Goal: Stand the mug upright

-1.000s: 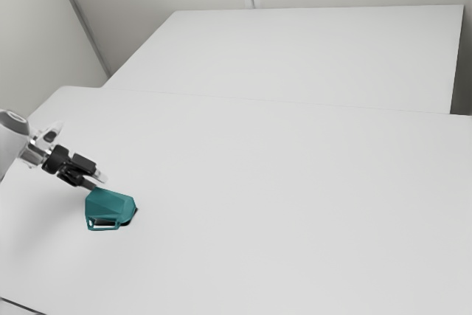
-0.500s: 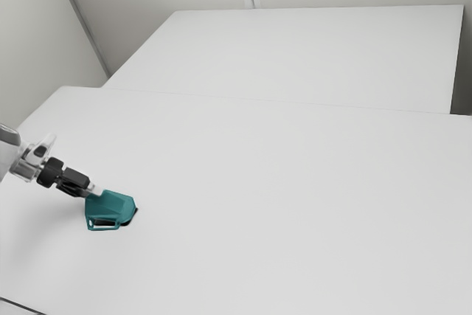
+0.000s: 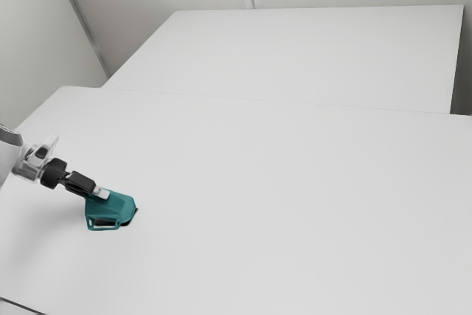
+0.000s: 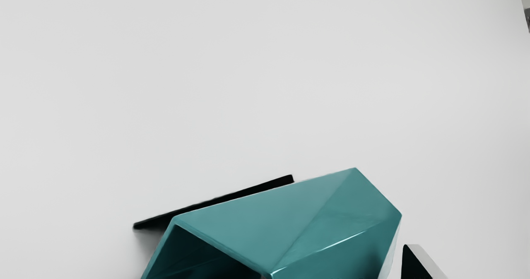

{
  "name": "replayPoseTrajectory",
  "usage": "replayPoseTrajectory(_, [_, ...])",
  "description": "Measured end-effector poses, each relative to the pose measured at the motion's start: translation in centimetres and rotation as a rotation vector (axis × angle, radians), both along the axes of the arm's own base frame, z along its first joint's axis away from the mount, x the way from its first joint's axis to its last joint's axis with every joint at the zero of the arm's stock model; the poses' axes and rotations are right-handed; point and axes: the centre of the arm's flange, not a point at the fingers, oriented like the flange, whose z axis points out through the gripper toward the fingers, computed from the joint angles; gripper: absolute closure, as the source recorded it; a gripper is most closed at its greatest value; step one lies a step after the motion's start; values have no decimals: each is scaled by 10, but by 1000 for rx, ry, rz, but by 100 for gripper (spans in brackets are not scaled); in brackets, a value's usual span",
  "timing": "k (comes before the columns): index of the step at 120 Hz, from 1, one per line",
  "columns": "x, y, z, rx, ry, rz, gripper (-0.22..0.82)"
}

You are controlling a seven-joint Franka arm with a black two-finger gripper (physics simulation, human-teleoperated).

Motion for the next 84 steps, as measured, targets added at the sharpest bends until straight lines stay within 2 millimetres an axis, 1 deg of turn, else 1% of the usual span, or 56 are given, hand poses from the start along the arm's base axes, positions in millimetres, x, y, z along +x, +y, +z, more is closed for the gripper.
replayPoseTrajectory(13, [3, -5, 4, -20, -21, -1, 42])
replayPoseTrajectory(31, [7, -12, 16, -32, -53, -13, 61])
replayPoseTrajectory(44, [10, -18, 24, -38, -70, -31, 69])
replayPoseTrajectory(65, [12, -27, 31, -49, -88, -49, 76])
replayPoseTrajectory(84, [21, -41, 38, -39, -102, -83, 77])
